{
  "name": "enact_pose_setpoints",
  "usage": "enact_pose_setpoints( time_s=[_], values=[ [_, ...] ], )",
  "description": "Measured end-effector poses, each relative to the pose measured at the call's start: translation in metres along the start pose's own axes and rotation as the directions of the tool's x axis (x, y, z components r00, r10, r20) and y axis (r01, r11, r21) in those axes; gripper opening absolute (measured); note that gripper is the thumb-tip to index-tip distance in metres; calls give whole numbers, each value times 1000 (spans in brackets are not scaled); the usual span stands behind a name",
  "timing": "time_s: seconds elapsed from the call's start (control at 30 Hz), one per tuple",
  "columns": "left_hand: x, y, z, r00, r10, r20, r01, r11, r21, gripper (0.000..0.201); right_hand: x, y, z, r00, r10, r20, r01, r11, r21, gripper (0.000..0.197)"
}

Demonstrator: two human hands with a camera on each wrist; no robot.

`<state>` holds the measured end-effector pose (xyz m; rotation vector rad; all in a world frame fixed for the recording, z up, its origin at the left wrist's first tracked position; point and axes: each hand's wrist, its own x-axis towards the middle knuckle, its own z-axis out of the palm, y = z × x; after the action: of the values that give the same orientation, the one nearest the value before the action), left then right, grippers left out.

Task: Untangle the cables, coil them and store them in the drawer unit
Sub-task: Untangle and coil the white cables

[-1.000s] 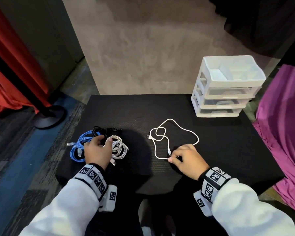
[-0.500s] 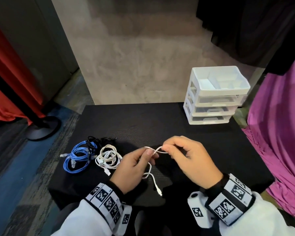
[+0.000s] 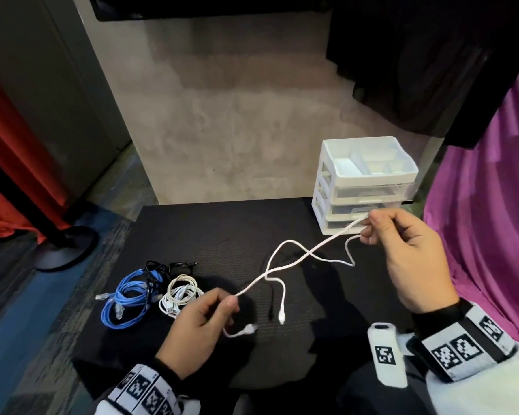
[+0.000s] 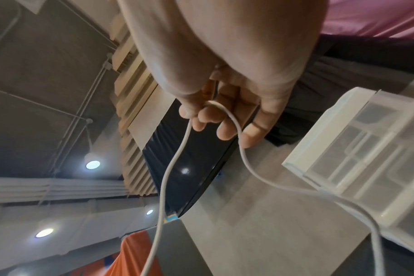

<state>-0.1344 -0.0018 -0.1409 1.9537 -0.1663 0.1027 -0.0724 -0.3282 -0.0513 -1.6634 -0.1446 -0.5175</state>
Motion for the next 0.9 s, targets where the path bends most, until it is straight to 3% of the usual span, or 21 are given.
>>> enact_pose_setpoints(
  time_s=[0.07, 0.2, 0.27, 0.33, 0.4, 0.47, 0.5, 0.57, 0.63, 0.77, 0.9],
  values=[
    [1, 5, -6, 996, -38, -85, 28, 994, -109, 23, 1, 4, -4, 1000, 2, -13, -3, 999, -33, 21],
    [5, 20, -9, 973, -119, -198, 63, 962, -265, 30, -7, 24, -1, 987, 97, 126, -59, 960, -275, 11],
    [8, 28, -6, 968, -125, -217, 60, 957, -283, 31, -18, 30, 7, 978, 78, 193, 33, 858, -513, 39],
    [10, 39, 2, 973, -73, -219, 20, 972, -234, 33, -34, 22, 23, 959, -1, 284, 177, 785, -594, 61],
    [11, 48, 13, 989, -6, -150, -23, 981, -191, 35, -54, 8, 44, 888, -93, 451, 347, 778, -523, 67],
    [10, 57, 25, 999, 40, -35, -46, 979, -196, 30, -69, 1, 64, 788, -94, 609, 430, 792, -434, 60],
    [11, 60, 27, 998, 55, 17, -50, 980, -193, 29, -72, 0, 70, 754, -73, 653, 419, 819, -392, 46],
    [13, 69, 26, 995, 77, 67, -65, 984, -164, 29, -68, -4, 75, 746, 6, 666, 271, 910, -313, 12],
    [16, 72, 13, 993, 110, 45, -106, 990, -90, 26, -56, -8, 70, 779, 44, 625, 156, 953, -261, 18],
    [19, 62, -20, 994, 107, 38, -110, 989, 98, 29, -23, -13, 39, 837, 53, 544, 99, 964, -246, 16],
    [17, 51, -39, 992, 98, 85, -111, 981, 160, 34, -2, -7, 17, 819, 97, 566, 97, 948, -303, 13]
  ],
)
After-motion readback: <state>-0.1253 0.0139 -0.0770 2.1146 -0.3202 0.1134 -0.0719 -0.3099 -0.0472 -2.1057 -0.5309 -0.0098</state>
